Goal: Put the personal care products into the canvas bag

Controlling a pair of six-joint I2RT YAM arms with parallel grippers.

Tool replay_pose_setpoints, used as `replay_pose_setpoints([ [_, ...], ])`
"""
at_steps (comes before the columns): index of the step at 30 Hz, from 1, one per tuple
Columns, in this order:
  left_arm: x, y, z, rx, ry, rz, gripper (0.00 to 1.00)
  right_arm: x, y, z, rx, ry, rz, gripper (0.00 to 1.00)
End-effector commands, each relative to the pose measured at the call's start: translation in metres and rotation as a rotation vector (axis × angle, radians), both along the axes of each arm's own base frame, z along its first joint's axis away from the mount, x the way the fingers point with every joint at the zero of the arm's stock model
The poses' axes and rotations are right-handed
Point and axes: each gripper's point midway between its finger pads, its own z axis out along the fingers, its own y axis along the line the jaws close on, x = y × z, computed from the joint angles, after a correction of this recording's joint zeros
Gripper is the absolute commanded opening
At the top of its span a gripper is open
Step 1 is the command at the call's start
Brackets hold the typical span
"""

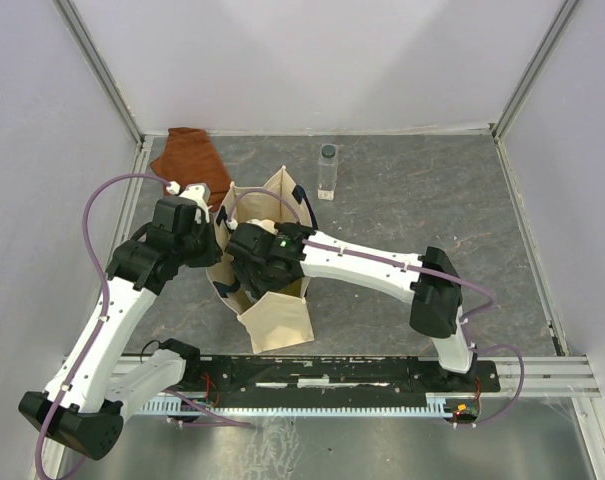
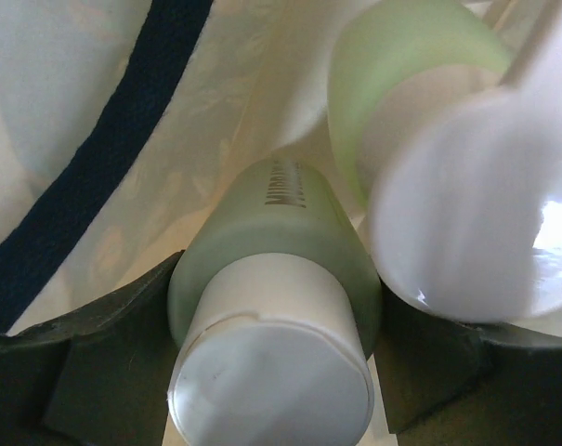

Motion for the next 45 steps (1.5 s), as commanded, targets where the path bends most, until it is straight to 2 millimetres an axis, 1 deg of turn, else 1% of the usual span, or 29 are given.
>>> replay_pose_setpoints([
  [1,0.015,0.000,0.037,-0.008,-0.155,-0.014,0.03,0.003,0.022,0.005,0.080,-0.006,-0.011,0.00],
  [4,0.016,0.000,0.036,-0.007,-0.156,-0.014,0.03,0.000,0.023,-0.006,0.067,0.014,-0.008,0.00],
  [10,0.016,0.001,0.036,-0.005,-0.160,-0.015,0.03,0.000,0.020,-0.026,0.024,0.032,-0.011,0.01],
  [11,0.016,0.001,0.037,-0.005,-0.161,-0.013,0.03,-0.001,0.020,-0.027,0.022,0.035,-0.009,0.03],
  [14,0.016,0.001,0.037,-0.004,-0.160,-0.014,0.03,-0.002,0.019,-0.028,0.017,0.041,-0.004,0.17],
  [18,0.017,0.000,0.036,-0.003,-0.159,-0.015,0.03,-0.001,0.019,-0.021,0.028,0.030,-0.002,0.47],
  [19,0.017,0.000,0.036,-0.002,-0.158,-0.015,0.03,-0.001,0.019,-0.018,0.032,0.026,-0.002,0.53],
  [20,0.017,0.000,0.036,-0.003,-0.157,-0.017,0.03,0.000,0.019,-0.015,0.038,0.022,-0.002,0.57],
  [24,0.017,0.000,0.035,-0.004,-0.157,-0.016,0.03,0.001,0.022,0.004,0.086,-0.002,0.007,0.67],
  [28,0.017,0.000,0.034,-0.002,-0.153,-0.017,0.03,0.001,0.025,0.026,0.159,-0.028,0.018,0.74],
  [30,0.018,0.000,0.033,0.000,-0.152,-0.015,0.03,0.001,0.024,0.037,0.188,-0.041,0.024,0.75],
  [34,0.018,0.000,0.032,-0.001,-0.150,-0.016,0.03,0.000,0.019,0.058,0.240,-0.068,0.025,0.82],
  [36,0.018,0.000,0.031,0.000,-0.147,-0.016,0.03,-0.001,0.016,0.069,0.266,-0.082,0.023,0.89],
  [39,0.018,0.000,0.030,0.000,-0.146,-0.016,0.03,0.001,0.009,0.084,0.290,-0.110,0.010,0.94],
  [40,0.018,-0.001,0.030,-0.002,-0.146,-0.016,0.03,0.002,0.008,0.088,0.298,-0.121,0.004,0.98],
  [45,0.017,0.000,0.033,-0.004,-0.154,-0.013,0.03,0.006,0.000,0.113,0.361,-0.173,-0.023,1.00],
])
